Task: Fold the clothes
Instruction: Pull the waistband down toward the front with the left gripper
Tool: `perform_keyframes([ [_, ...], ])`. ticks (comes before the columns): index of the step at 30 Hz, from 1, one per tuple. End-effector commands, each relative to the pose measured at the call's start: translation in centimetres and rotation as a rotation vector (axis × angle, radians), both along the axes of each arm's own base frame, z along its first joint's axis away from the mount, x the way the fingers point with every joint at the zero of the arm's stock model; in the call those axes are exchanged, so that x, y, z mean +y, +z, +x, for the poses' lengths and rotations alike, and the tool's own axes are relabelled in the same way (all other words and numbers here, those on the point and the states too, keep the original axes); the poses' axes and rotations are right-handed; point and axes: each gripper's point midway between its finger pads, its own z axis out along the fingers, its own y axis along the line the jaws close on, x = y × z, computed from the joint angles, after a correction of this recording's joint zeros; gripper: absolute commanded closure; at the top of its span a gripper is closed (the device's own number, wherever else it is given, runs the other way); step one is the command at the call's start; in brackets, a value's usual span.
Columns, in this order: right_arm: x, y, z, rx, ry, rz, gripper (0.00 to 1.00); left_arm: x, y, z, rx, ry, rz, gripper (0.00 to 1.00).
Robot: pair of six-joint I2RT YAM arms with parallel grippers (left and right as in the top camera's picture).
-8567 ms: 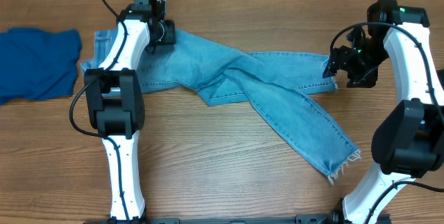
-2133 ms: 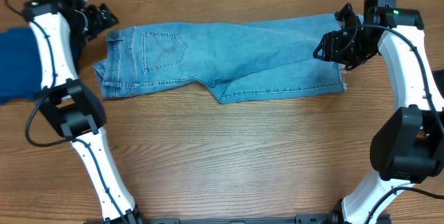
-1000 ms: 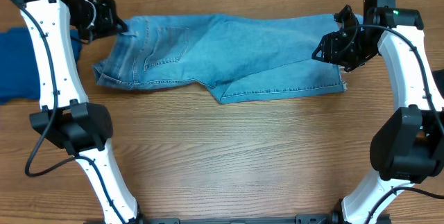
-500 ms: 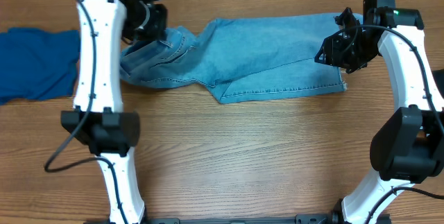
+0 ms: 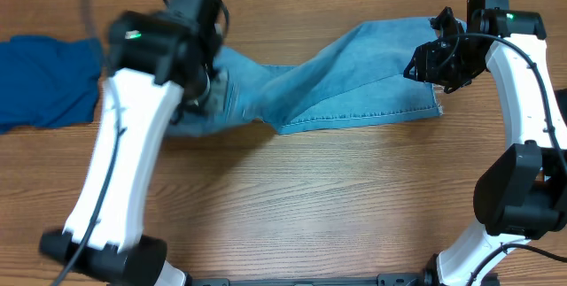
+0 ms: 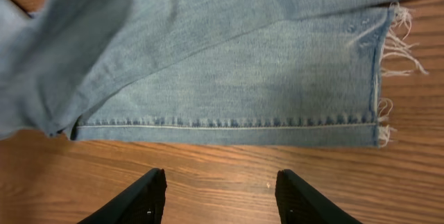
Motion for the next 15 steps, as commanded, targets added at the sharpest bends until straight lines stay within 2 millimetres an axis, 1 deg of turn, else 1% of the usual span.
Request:
perform_keyframes([
  [1, -0.1, 1.7, 0.1, -0.051, 0.005, -0.009, 0.45, 2.1, -6.6, -3.1, 0.252, 0.081, 0.119, 0.96],
  [2, -0.1, 1.7, 0.1, -0.05, 0.004, -0.009, 0.45, 2.4, -7.4, -3.8, 0.289, 0.086, 0.13, 0.96],
  [3, -0.1, 1.7, 0.1, -0.051, 0.005, -0.009, 0.45, 2.5, -7.7, -4.2, 0.304, 0.087, 0.135, 0.96],
  [4, -0.1, 1.7, 0.1, -0.051, 0.005, -0.009, 0.45, 2.7, -8.0, -4.5, 0.315, 0.09, 0.139, 0.96],
  [6, -0.1, 1.7, 0.1, -0.051, 0.005, -0.009, 0.45, 2.6, -7.8, -4.9, 0.312, 0.09, 0.126, 0.96],
  [8, -0.1, 1.7, 0.1, -0.049, 0.005, -0.009, 0.45, 1.8, -7.0, -5.4, 0.297, 0.078, 0.066, 0.96],
  [10, 0.0, 1.7, 0.0, -0.047, 0.005, -0.009, 0.45, 0.4, -6.0, -6.2, 0.285, 0.022, -0.032, 0.96],
  [13, -0.1, 1.7, 0.1, -0.049, 0.005, -0.009, 0.45, -0.3, -4.4, -7.5, 0.239, 0.003, -0.107, 0.96],
  [15, -0.1, 1.8, 0.2, -0.053, 0.005, -0.01, 0.44, -0.6, -3.9, -8.5, 0.23, 0.0, -0.145, 0.96],
])
